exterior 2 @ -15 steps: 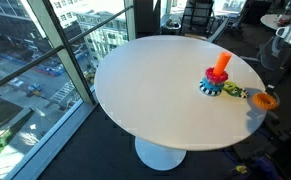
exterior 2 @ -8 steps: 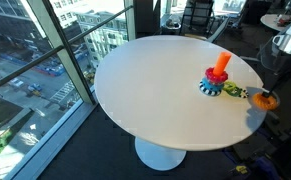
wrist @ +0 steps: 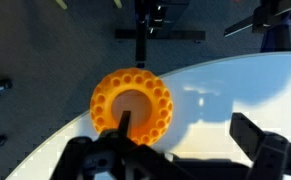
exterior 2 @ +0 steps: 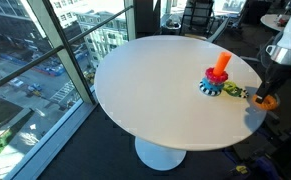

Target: Put the orange ring on the ring holder

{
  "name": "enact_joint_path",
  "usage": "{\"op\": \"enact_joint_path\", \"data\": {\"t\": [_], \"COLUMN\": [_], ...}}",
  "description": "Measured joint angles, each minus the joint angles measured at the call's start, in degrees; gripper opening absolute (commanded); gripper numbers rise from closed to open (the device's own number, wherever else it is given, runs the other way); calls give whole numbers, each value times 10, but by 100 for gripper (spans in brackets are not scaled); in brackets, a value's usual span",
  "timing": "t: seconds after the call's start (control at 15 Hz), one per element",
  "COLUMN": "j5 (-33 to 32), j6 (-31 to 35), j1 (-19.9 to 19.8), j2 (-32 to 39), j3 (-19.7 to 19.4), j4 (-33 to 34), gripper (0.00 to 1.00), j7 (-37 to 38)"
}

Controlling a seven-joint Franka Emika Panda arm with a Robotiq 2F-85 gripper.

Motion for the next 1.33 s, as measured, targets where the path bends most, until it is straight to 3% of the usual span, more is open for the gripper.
{"op": "enact_joint_path", "data": {"t": [0.33,0.47,0.53,0.6,0.73,1.2,1.33], "j5": [4,11,15,19,26,41,44], "j6": [27,36,38,40,43,49,49], "j1": [-3,-3,-4,-4,-4,-6,-6], "j2": [33,43,47,50,55,60,58], "j3": [0,0,0,0,0,0,0], "j4": [0,0,0,0,0,1,2], "gripper": [100,95,90,73,63,6,8], "j7": [0,0,0,-1,-1,-1,-1]}}
